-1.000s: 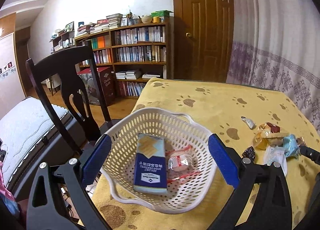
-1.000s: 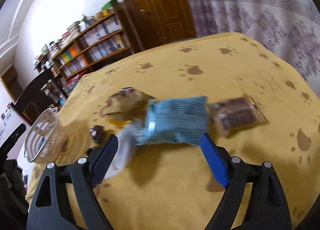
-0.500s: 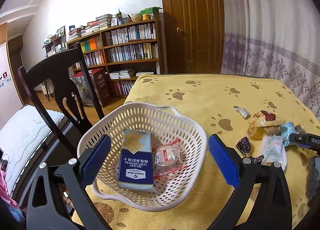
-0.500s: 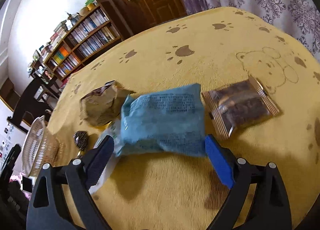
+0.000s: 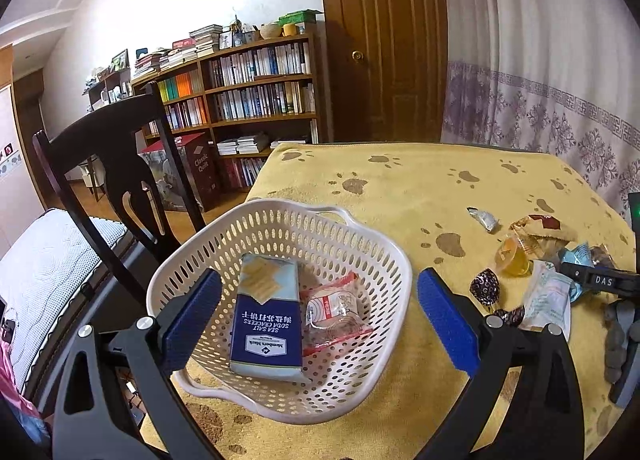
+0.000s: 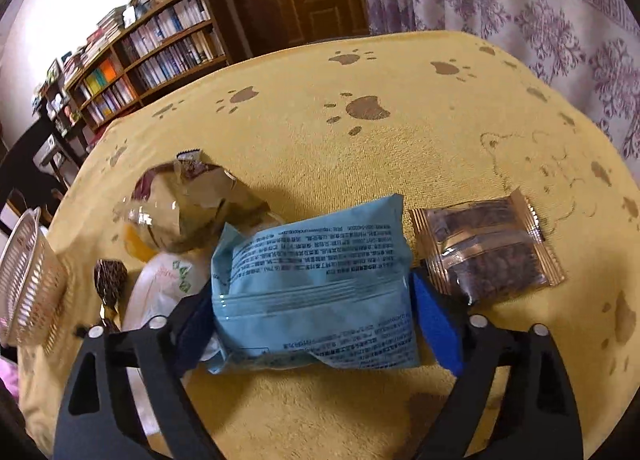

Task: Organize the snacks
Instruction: 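Move the right tool back and grasp the light-blue snack bag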

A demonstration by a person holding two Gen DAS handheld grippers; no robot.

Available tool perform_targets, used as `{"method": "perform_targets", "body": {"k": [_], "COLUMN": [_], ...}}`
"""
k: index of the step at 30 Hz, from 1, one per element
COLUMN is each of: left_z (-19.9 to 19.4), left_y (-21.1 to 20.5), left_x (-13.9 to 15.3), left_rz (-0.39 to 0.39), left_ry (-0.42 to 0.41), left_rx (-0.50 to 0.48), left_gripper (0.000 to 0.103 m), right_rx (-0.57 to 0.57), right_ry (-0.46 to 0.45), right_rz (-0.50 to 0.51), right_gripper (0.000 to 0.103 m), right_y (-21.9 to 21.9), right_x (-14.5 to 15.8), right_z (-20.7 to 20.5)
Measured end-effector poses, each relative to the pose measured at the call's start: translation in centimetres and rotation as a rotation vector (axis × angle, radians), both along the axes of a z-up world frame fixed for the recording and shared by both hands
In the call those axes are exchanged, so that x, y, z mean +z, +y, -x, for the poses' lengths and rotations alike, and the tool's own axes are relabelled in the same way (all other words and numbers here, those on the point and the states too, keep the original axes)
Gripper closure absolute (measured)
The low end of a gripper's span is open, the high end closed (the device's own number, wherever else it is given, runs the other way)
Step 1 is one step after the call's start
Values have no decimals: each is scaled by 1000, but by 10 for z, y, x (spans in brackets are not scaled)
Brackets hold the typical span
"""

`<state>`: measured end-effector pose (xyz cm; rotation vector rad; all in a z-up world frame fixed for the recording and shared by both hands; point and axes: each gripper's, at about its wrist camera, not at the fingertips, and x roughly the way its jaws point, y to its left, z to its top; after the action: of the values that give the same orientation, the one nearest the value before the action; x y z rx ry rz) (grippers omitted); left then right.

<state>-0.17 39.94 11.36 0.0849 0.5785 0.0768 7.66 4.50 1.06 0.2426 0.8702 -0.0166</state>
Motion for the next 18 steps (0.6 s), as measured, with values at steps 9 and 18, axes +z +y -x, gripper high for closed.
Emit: {"method": "perform_targets", "body": {"k": [9, 18], "left_z": [1, -1], "left_y": [-19, -58], "left_x": [-3, -13], "left_rz": [-27, -58], "left_ry": [11, 45], "left_rx": [-32, -106], "left_gripper": [4, 4], "right_rx": [-7, -30], "right_ry": [-10, -80], "right_rz": [-23, -6], "right_gripper": [25, 25], "right_y": [-19, -46], "right_x": [2, 12], "right_z": [26, 62]}}
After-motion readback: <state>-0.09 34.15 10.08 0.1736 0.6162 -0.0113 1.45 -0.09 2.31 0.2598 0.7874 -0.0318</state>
